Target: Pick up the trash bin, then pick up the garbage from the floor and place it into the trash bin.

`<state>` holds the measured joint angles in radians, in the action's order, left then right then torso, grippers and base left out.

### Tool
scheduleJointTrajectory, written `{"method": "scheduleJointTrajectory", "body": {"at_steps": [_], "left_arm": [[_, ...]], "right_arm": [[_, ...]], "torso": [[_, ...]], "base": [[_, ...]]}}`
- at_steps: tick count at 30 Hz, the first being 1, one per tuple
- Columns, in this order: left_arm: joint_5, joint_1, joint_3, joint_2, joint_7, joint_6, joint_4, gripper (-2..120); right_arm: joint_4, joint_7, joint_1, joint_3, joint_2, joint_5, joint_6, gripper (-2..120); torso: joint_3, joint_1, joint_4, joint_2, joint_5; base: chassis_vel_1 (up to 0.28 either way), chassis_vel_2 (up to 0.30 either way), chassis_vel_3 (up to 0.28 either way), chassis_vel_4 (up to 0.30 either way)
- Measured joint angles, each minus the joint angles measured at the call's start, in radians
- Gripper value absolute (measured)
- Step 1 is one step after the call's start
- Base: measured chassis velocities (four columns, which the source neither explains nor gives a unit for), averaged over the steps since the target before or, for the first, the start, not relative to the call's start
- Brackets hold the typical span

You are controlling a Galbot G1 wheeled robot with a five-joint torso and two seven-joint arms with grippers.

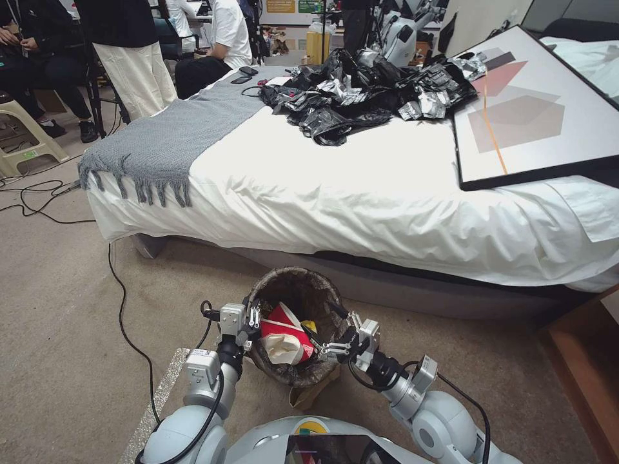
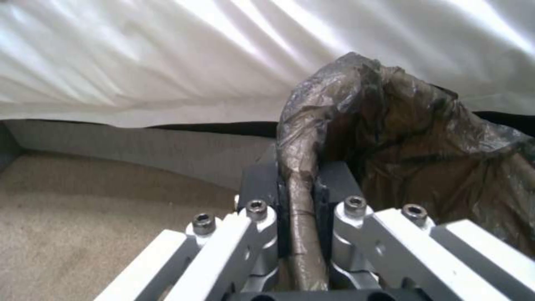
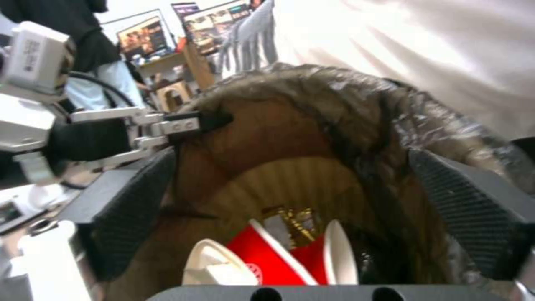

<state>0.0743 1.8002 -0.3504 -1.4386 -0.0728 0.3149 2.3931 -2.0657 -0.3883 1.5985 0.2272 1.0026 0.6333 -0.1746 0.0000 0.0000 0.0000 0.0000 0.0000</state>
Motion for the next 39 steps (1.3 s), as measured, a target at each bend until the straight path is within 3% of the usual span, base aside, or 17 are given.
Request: {"method": "scheduleJointTrajectory", "body": {"at_steps": [13,21,25,29,34,39], "left_arm": [[0.001,-0.008,-0.002,0.001,0.001,0.0,-0.005,7],[0.005,-0.019,-0.012,0.0,0.0,0.0,-0.021,7],[0.007,-0.026,-0.02,-0.001,-0.002,0.0,-0.029,7],[0.006,-0.031,-0.028,-0.002,-0.005,0.0,-0.033,7],[0.007,-0.03,-0.028,-0.002,-0.006,0.0,-0.033,7],[0.011,-0.029,-0.029,-0.002,-0.007,0.0,-0.029,7]], "right_arm": [[-0.038,0.004,0.024,0.026,0.005,-0.016,-0.01,100],[-0.126,0.002,0.074,0.073,0.031,-0.07,-0.078,100],[-0.163,0.093,0.105,0.107,0.071,-0.151,-0.112,100],[-0.192,0.291,0.146,0.153,0.165,-0.399,-0.155,100],[-0.197,0.395,0.166,0.207,0.236,-0.519,-0.174,100],[-0.191,0.429,0.177,0.225,0.267,-0.535,-0.186,100]], "torso": [[0.0,0.0,0.0,0.0,0.0],[0.0,0.0,0.0001,0.0,0.0],[0.0,0.0,0.0,0.0,-0.0001],[0.0,0.0,-0.0001,0.0,0.0],[0.0,0.0,0.0001,0.0,-0.0001],[0.0,0.0,0.0,0.0,-0.0001]], "base": [[0.0,0.0,0.0,0.0],[0.0,0.0,0.0,0.0],[0.0,0.0,0.0,0.0],[0.0,0.0,0.0,0.0],[0.0,0.0,0.0,0.0],[0.0,0.0,0.0,0.0]]}}
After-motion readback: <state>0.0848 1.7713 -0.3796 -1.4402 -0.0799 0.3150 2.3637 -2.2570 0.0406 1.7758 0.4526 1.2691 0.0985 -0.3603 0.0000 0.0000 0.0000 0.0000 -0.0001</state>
